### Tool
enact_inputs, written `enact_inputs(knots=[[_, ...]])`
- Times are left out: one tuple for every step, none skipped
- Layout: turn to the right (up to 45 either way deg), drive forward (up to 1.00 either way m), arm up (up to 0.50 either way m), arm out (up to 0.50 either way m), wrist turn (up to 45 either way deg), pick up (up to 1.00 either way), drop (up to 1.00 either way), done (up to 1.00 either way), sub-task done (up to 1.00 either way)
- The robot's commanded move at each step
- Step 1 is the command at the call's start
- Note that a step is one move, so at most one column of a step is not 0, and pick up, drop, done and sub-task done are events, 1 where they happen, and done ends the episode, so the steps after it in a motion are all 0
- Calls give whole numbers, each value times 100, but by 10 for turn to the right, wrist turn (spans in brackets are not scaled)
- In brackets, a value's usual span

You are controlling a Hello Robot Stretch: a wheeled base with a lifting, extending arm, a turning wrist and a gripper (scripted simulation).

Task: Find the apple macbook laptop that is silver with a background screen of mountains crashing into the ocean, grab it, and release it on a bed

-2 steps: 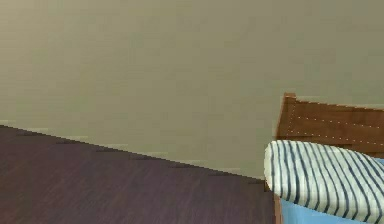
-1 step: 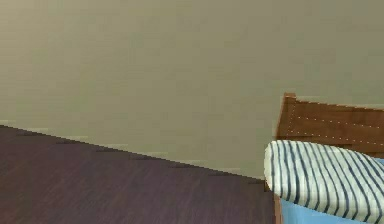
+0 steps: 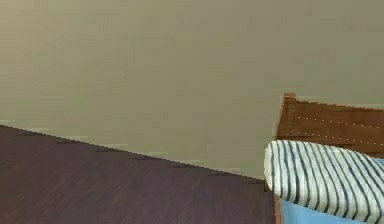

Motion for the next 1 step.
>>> enact_inputs(knots=[[0, 0, 0, 0, 0, 0, 0, 100, 0]])
